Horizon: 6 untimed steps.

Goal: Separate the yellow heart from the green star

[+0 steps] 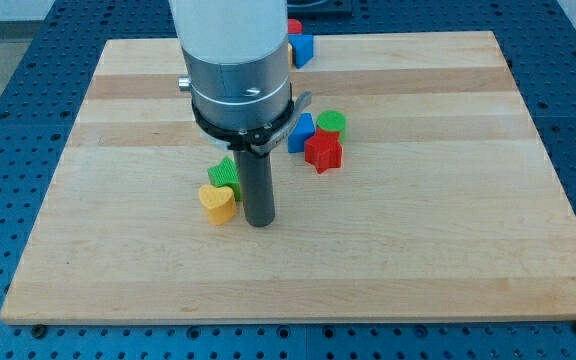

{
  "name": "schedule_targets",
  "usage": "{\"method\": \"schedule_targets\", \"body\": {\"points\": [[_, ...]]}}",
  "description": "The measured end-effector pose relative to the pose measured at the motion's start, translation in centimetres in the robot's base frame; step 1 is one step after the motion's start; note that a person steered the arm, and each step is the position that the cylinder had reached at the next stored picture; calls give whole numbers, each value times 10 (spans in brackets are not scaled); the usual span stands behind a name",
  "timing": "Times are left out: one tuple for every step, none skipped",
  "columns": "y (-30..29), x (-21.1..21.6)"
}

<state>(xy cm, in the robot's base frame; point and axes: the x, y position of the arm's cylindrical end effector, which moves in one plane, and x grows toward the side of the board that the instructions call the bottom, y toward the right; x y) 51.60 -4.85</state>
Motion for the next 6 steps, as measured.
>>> {"method": "schedule_targets", "body": {"points": [[-10,0],[-22,0],[-23,-9],[-23,-17],[-38,-17],[-60,-19]]}}
